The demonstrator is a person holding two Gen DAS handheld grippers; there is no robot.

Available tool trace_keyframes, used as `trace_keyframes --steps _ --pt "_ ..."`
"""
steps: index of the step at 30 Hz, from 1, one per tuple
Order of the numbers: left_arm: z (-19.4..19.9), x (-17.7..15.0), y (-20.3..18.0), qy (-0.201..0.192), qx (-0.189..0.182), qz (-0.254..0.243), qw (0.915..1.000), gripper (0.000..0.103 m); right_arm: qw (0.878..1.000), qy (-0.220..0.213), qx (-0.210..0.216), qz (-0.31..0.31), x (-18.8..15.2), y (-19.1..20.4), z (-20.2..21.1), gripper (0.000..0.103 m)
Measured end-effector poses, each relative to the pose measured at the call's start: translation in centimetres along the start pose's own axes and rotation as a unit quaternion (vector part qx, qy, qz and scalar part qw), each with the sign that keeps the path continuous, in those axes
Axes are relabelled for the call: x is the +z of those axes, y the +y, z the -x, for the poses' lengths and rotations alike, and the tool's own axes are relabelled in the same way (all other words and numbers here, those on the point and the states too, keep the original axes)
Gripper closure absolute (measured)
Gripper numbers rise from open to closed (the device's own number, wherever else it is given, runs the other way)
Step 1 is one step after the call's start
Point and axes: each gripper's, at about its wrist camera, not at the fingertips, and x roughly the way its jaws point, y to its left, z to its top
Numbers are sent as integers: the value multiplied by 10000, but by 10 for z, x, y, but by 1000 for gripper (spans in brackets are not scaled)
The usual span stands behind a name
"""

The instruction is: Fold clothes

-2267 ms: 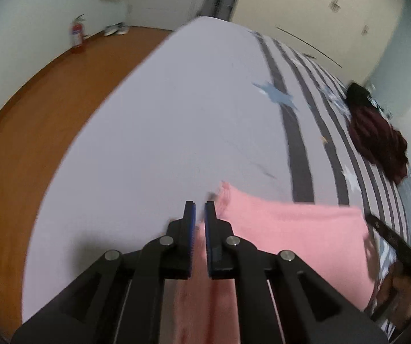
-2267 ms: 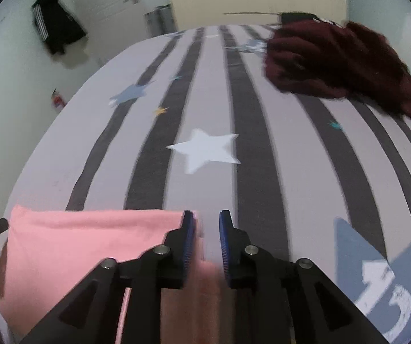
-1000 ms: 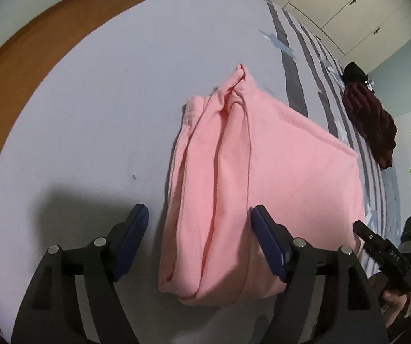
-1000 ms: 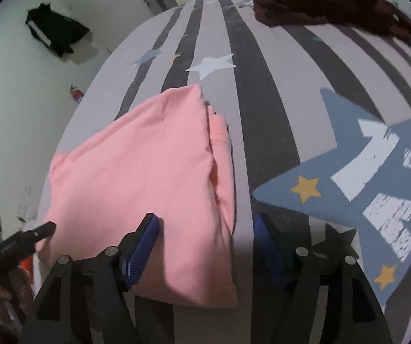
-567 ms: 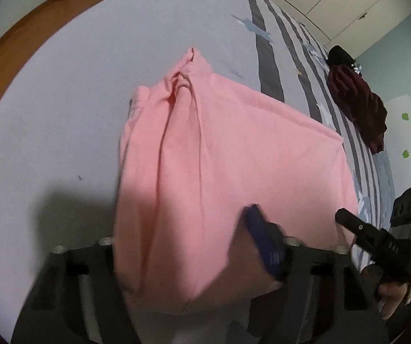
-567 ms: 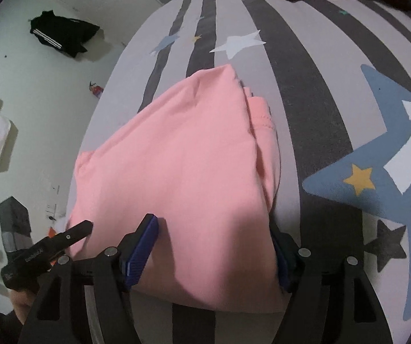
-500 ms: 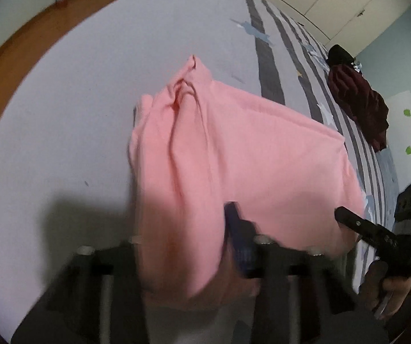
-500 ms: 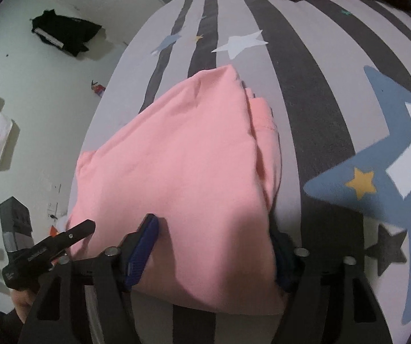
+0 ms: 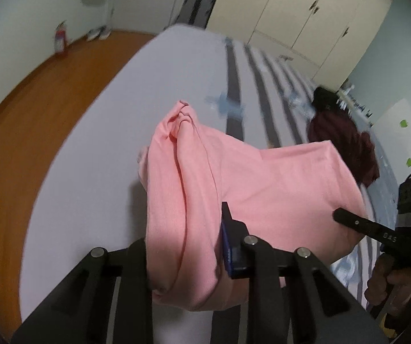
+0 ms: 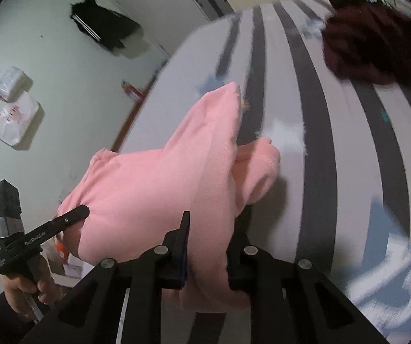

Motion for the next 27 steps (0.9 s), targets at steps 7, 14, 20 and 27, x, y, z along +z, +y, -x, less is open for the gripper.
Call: trace_keyframes --steps 7,14,20,27 --pt "-68 128 10 -427 -111 -390 9983 82 9977 -550 -217 322 123 -1 -24 87" --pt "-201 127 48 612 926 -600 9920 66 9941 -284 -972 394 148 -14 -124 77" --pt "-149 130 70 -277 991 192 9945 36 9877 -612 -1438 -41 118 -34 -103 65" --pt "-155 158 26 -669 709 -718 9926 97 9743 -1119 -1832 686 136 -6 -92 63"
